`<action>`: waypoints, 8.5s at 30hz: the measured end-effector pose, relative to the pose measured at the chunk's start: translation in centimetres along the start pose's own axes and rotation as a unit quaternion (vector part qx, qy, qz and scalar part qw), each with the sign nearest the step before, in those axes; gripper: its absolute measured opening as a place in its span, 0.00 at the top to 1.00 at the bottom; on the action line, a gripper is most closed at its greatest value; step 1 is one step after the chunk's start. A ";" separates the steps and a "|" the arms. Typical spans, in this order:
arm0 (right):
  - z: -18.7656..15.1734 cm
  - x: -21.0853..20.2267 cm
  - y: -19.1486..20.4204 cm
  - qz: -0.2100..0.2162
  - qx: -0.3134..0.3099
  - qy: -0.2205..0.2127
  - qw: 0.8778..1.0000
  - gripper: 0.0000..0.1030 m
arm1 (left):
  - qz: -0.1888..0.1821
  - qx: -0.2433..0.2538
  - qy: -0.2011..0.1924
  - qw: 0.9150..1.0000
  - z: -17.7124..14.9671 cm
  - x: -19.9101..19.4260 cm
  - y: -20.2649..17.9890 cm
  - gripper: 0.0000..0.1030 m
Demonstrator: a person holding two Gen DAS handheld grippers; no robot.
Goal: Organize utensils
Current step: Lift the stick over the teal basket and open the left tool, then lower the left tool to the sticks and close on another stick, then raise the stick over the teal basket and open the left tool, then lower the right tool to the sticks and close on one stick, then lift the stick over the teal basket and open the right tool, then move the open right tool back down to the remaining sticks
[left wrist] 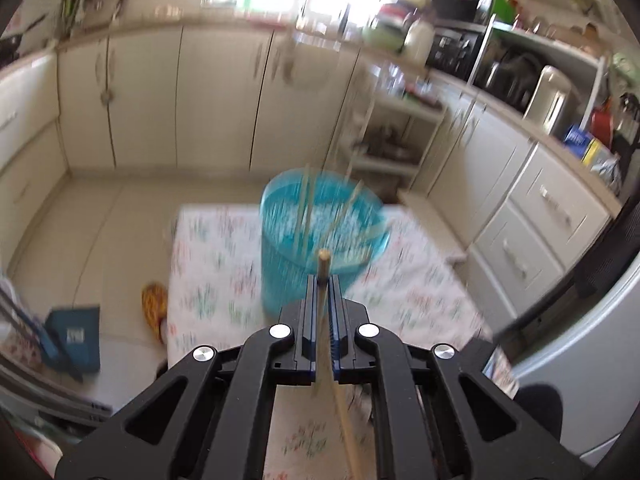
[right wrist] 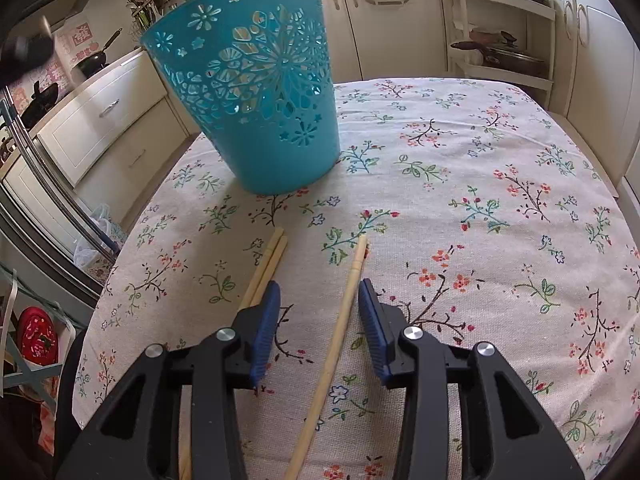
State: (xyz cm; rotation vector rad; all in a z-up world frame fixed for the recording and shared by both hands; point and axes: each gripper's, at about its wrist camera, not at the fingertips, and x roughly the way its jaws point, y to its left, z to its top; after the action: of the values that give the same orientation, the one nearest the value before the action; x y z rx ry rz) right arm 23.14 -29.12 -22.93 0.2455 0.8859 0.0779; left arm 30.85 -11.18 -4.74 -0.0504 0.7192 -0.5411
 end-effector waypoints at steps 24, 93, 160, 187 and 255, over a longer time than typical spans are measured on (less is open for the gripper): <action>-0.1 -0.1 0.3 0.007 -0.004 0.000 1.000 0.54 | 0.173 -0.051 0.171 0.969 -5.3 14.3 8.4 0.92; -0.1 -0.2 0.3 0.001 -0.006 0.000 1.000 0.54 | 0.178 -0.034 -0.067 0.981 -7.2 6.8 5.8 0.24; 2.8 -9.2 2.8 0.136 0.032 -0.040 0.989 0.94 | 0.179 -0.027 0.058 0.982 -11.6 12.7 6.1 0.08; 14.9 -13.7 6.2 0.194 0.062 -0.214 0.955 0.94 | 0.179 -0.026 0.062 0.982 -12.1 13.0 5.9 0.08; -0.6 0.4 4.0 -0.057 0.028 0.004 0.998 0.77 | 0.175 -0.043 0.061 0.982 -11.9 12.8 6.7 0.08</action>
State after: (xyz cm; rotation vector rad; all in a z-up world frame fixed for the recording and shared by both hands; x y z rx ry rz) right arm 23.07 -25.06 -22.67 0.2473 0.9087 -0.0515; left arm 34.28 -10.03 -23.13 0.0279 0.8490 -0.1772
